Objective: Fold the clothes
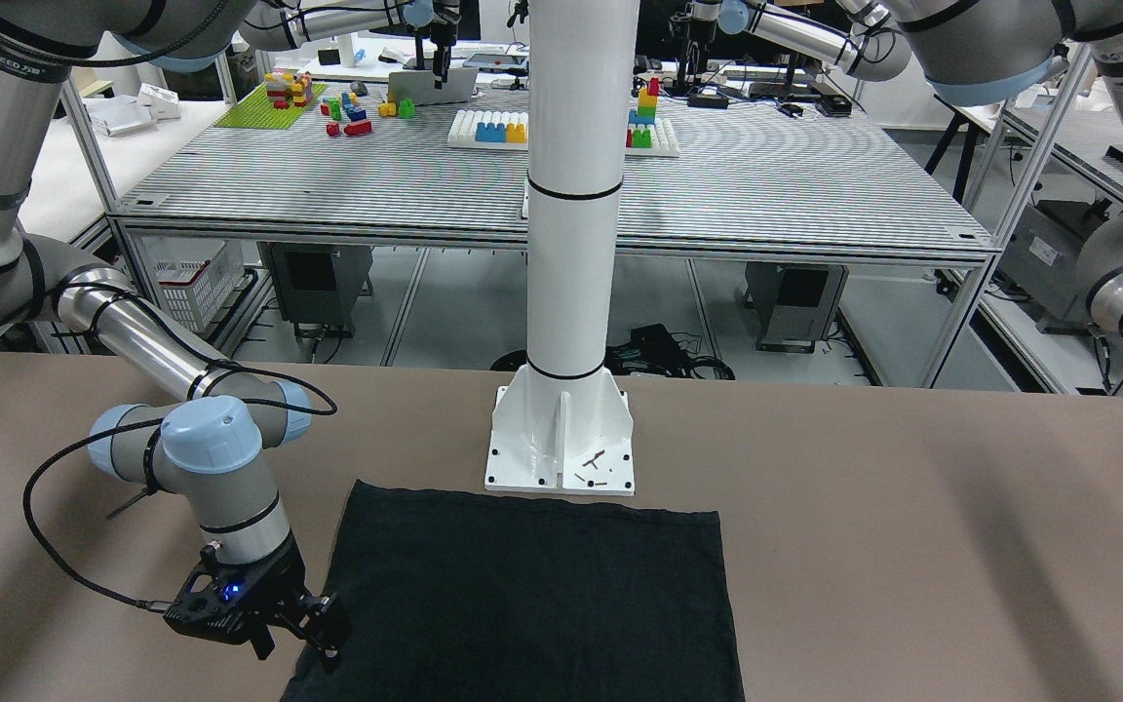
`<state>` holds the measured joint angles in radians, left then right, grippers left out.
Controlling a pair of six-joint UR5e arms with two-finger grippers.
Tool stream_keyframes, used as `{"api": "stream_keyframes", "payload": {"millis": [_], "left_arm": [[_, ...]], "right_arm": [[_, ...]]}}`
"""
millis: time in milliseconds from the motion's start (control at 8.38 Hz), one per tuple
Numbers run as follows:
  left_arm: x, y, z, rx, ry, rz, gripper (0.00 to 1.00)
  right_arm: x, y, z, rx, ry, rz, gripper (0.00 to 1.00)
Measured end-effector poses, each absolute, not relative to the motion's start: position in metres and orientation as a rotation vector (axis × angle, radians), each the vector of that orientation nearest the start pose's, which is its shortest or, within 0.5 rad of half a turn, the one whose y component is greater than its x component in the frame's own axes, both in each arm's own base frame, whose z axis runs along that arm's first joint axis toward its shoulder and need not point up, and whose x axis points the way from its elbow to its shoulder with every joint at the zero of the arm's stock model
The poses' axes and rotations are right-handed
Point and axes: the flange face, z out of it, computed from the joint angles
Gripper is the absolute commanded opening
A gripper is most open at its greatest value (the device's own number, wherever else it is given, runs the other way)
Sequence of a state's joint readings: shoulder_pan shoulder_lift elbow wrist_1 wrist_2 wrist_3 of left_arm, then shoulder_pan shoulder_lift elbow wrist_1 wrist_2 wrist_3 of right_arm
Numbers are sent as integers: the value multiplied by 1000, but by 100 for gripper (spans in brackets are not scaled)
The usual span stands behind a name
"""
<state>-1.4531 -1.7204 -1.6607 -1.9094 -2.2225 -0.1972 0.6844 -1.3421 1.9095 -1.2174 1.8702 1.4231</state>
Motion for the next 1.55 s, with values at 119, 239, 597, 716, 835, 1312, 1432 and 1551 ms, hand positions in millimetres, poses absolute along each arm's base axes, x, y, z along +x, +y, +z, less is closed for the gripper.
{"api": "stream_keyframes", "payload": {"millis": [119, 239, 597, 716, 835, 1312, 1432, 1551], "left_arm": [[33, -594, 480, 404, 767, 101, 86], [75, -613, 463, 359, 809, 98, 83], [196, -676, 422, 248, 864, 113, 70], [226, -696, 415, 231, 870, 127, 69], [253, -709, 414, 226, 883, 138, 63], [339, -698, 420, 206, 952, 135, 44], [349, -694, 422, 199, 955, 141, 41], [357, -690, 425, 199, 959, 151, 41]], "right_arm": [[-370, -437, 343, 119, -951, 357, 95], [-369, -438, 344, 122, -948, 355, 95], [-371, -439, 346, 126, -944, 350, 95], [-372, -440, 347, 126, -942, 350, 95], [-373, -441, 347, 128, -943, 350, 95], [-372, -442, 340, 138, -959, 353, 95], [-371, -443, 340, 139, -959, 354, 95], [-370, -443, 339, 141, -960, 356, 95]]}}
